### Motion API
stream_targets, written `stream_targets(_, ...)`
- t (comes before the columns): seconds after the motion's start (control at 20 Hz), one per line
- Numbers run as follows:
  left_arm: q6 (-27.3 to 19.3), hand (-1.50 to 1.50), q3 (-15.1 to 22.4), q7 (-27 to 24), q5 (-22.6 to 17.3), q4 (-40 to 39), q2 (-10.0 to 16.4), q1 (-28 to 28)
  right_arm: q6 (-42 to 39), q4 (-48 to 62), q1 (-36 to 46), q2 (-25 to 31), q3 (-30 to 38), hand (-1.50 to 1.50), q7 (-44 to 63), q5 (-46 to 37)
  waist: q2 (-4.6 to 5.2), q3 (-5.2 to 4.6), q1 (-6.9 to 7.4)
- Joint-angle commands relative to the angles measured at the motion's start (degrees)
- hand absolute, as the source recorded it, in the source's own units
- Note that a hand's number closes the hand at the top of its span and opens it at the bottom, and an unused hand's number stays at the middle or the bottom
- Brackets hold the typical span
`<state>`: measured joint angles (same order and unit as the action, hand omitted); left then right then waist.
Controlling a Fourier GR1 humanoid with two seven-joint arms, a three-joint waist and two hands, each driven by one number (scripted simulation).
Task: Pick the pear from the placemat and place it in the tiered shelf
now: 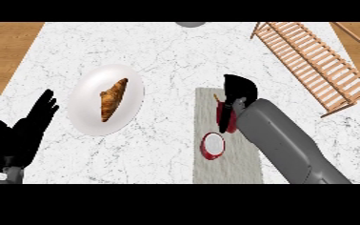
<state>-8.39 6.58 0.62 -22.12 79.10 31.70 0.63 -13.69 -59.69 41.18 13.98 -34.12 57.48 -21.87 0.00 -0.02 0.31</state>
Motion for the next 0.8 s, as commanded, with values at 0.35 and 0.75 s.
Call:
stream_targets(0.35, 2.5, 0.0, -3.5, 0.7, 4.9, -0.7, -3.5, 0.2, 1.5, 4.2, -5.6, -3.9, 4.2, -1.5, -5.5, -11.0, -0.01, 0.02, -0.04)
stream_targets(0.75, 2.2, 0.0, -4.2, 2.6, 7.6, 2.8, -6.4, 0.9, 1.9, 16.8, -1.4, -8.8, 10.2, -1.5, -9.0, -13.7, 0.15, 0.04, 0.46)
